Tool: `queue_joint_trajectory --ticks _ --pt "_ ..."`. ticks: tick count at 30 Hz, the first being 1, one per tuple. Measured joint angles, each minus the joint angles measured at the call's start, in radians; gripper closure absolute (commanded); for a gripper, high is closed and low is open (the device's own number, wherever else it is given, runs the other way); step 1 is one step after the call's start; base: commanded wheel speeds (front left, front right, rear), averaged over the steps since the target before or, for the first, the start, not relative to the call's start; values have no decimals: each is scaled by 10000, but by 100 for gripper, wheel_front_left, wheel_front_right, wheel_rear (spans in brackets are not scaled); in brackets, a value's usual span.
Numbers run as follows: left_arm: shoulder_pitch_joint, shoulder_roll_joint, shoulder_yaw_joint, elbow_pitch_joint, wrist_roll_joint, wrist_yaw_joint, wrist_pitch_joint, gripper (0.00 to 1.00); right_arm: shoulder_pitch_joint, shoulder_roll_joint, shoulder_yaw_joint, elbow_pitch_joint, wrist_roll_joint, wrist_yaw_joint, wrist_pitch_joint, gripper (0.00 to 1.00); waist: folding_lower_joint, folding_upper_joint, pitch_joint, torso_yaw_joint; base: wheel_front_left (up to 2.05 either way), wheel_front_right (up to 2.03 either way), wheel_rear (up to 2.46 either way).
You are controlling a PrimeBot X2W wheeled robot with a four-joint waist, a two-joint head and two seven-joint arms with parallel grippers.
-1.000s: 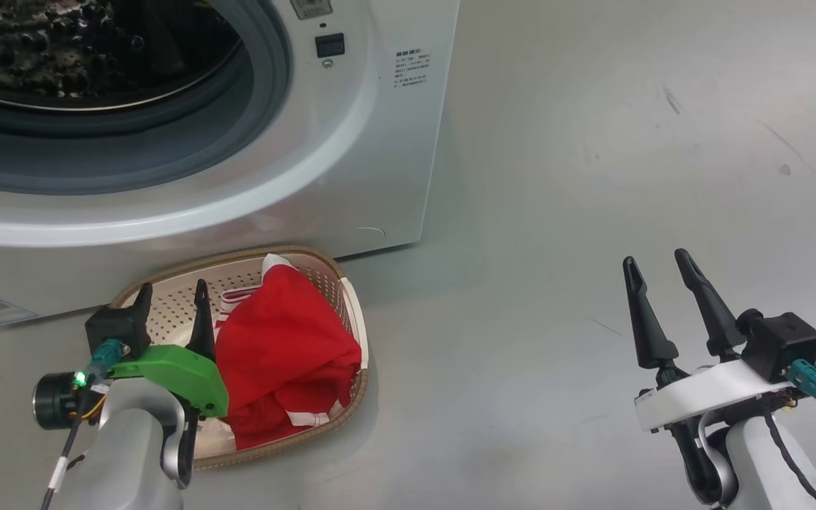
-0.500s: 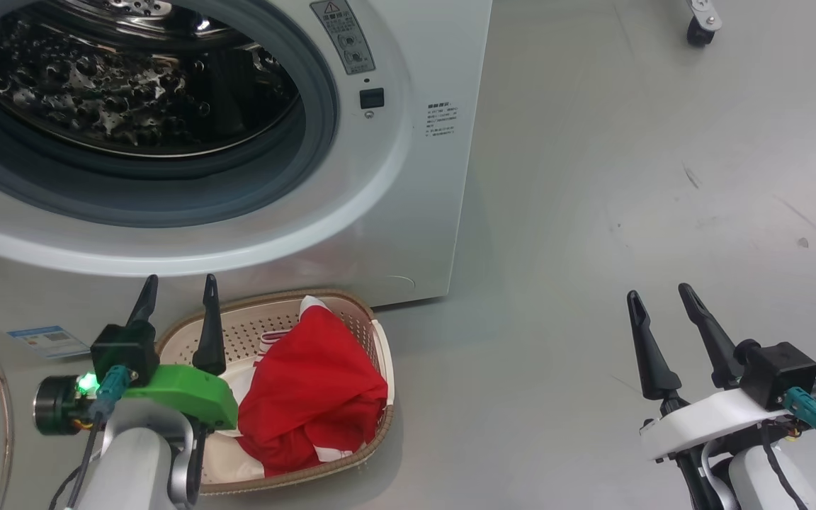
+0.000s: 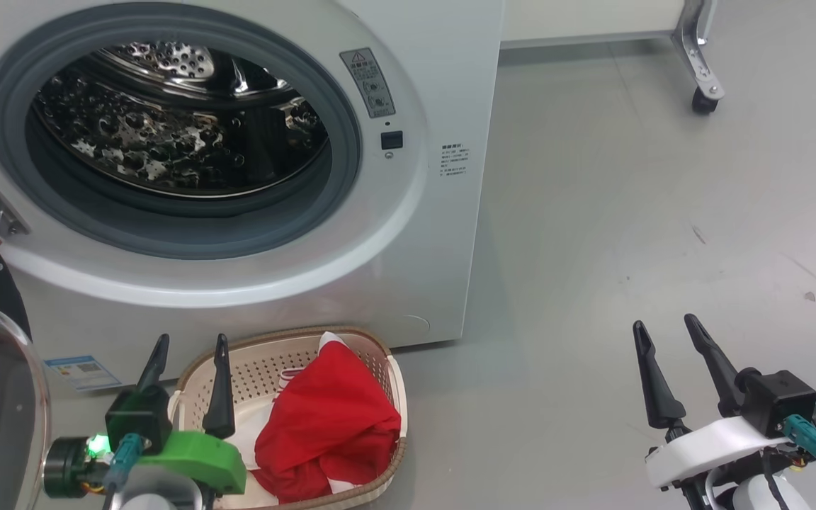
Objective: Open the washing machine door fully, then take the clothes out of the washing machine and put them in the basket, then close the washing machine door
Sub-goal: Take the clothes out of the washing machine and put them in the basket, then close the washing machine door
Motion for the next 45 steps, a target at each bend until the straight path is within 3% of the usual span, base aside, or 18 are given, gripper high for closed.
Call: queue_joint_trajectory --ticks 13,45 --pt "1046 121 -48 -1035 82 123 44 0 482 12 23 -343 -2 -188 207 0 0 0 -557 115 0 0 0" --pt "2015 255 -36 -2859 470 259 800 0 734 -36 36 -982 -2 -364 518 0 0 0 -506 140 0 0 0"
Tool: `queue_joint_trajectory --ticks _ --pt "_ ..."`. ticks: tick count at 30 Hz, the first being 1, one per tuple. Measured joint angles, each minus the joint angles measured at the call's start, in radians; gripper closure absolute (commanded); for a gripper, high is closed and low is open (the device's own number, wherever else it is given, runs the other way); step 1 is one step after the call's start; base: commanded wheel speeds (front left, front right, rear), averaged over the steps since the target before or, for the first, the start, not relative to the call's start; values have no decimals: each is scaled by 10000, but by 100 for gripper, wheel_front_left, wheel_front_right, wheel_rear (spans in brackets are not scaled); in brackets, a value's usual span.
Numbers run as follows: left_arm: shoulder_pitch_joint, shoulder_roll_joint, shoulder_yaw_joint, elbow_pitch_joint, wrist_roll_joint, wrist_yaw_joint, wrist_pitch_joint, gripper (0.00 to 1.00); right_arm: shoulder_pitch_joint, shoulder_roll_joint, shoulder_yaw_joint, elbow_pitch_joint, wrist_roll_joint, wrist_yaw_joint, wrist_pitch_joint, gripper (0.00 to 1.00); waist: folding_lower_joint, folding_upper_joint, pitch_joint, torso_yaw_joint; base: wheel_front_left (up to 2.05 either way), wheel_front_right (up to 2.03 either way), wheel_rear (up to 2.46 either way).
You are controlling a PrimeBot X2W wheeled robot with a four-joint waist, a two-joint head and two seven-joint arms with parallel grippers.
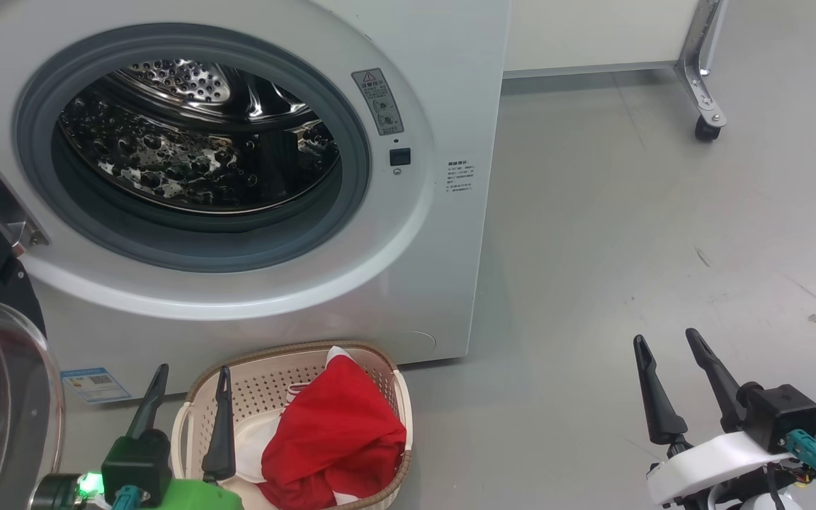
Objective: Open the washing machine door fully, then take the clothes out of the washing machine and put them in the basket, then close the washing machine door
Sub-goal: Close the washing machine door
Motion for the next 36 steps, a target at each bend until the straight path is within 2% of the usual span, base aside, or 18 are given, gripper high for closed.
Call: queue_joint_trajectory --ticks 18,36 --pt "210 23 -6 -616 148 79 414 0 13 -36 0 -188 0 -75 92 0 0 0 37 84 -28 28 0" --pt "290 29 -69 -980 221 81 742 0 18 -48 -12 -360 0 -151 173 0 0 0 143 91 -98 98 0"
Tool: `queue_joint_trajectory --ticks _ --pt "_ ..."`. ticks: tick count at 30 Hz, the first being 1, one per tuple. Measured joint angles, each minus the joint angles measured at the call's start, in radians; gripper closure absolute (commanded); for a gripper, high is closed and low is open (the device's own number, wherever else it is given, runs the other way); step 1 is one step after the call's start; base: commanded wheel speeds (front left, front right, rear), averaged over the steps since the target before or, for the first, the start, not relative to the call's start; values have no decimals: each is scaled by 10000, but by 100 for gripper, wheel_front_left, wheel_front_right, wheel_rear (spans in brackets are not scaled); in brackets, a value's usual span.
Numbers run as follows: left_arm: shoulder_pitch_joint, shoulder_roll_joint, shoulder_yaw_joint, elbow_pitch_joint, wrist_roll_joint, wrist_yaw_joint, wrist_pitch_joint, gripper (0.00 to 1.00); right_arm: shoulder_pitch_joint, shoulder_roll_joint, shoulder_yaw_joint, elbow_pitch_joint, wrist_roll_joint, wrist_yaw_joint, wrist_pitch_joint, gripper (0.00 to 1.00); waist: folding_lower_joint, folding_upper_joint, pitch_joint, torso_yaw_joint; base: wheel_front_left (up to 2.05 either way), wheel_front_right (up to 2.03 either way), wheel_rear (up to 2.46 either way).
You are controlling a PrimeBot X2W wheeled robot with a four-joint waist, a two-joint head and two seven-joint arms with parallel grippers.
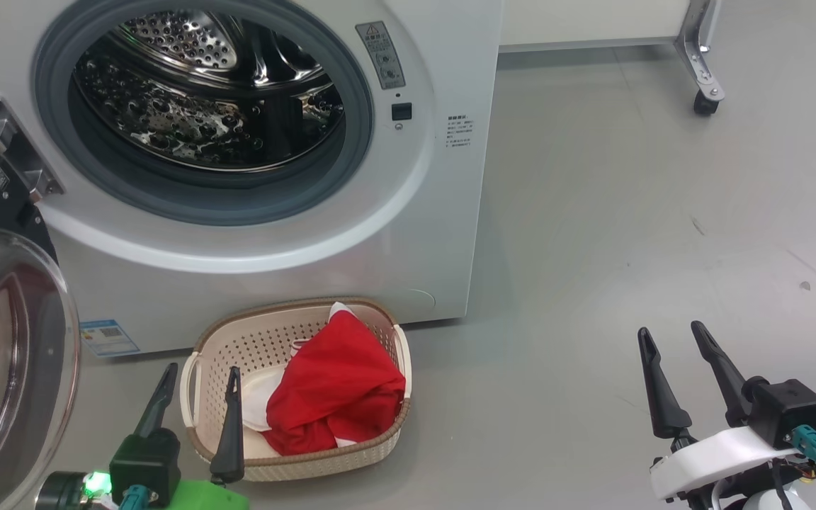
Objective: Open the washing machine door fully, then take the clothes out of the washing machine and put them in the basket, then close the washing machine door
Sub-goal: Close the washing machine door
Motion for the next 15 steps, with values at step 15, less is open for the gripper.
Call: queue_joint_trajectory --ticks 15 --pt "15 0 4 -261 128 0 -4 0 1 -48 -8 -23 0 2 0 0 0 0 94 75 -105 105 0"
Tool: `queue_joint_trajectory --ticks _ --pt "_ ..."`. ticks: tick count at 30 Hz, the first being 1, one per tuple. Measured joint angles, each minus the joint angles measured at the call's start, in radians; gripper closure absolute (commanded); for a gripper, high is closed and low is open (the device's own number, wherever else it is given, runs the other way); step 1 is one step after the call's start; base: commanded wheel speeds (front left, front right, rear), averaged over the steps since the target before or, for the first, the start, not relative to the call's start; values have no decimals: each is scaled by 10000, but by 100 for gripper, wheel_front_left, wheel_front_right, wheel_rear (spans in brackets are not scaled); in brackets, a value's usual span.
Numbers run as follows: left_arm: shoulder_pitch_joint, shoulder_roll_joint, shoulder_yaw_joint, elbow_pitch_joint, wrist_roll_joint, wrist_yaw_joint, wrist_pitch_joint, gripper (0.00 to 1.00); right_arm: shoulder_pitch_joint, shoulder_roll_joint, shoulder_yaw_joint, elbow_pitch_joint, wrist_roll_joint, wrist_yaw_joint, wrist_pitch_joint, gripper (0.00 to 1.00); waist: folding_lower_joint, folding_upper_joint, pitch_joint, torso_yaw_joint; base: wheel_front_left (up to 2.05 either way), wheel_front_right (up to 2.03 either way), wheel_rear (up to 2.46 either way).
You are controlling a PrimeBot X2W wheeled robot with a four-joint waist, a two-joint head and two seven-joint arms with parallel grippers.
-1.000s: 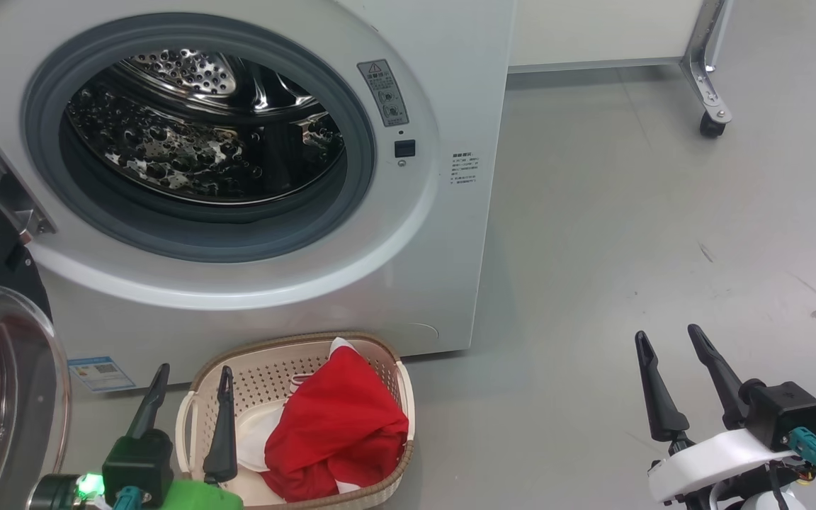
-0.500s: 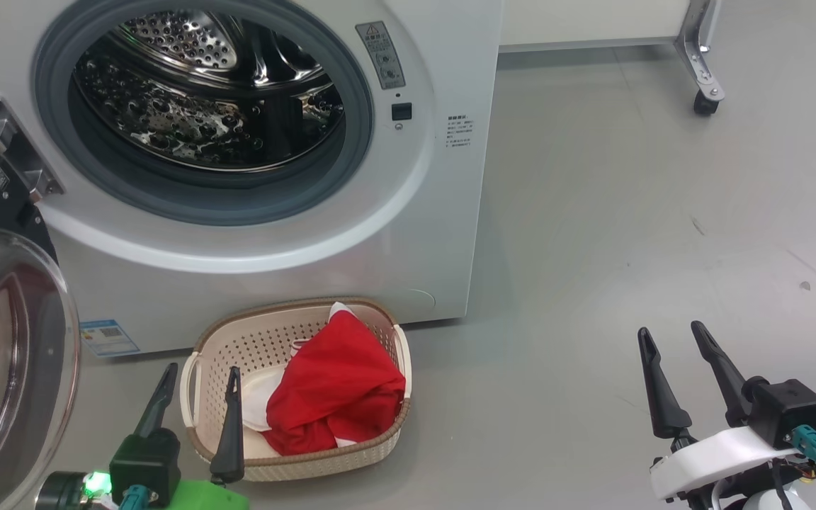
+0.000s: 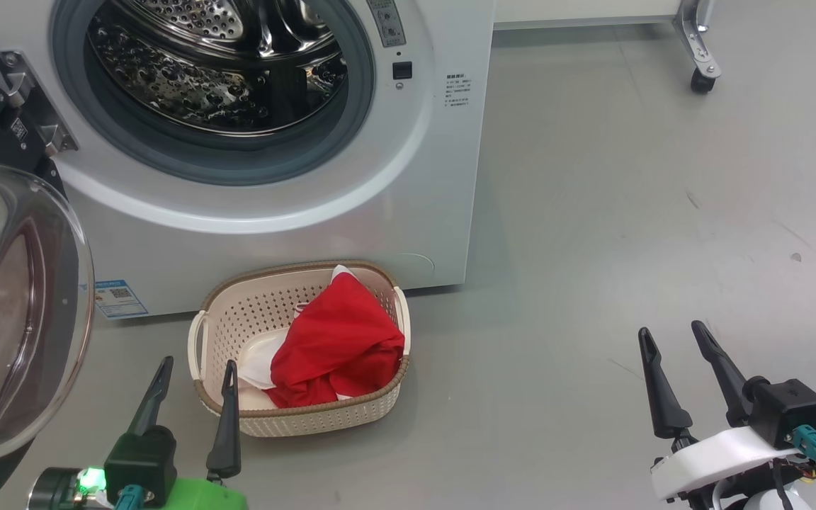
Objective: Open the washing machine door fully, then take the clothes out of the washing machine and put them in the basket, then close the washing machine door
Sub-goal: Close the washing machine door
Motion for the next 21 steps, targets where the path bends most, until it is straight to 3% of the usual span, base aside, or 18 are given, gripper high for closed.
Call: queue_joint_trajectory --ticks 21 --pt "54 -2 79 -192 2 2 -77 0 1 -13 0 -25 0 -2 13 0 0 0 -15 93 -33 33 0"
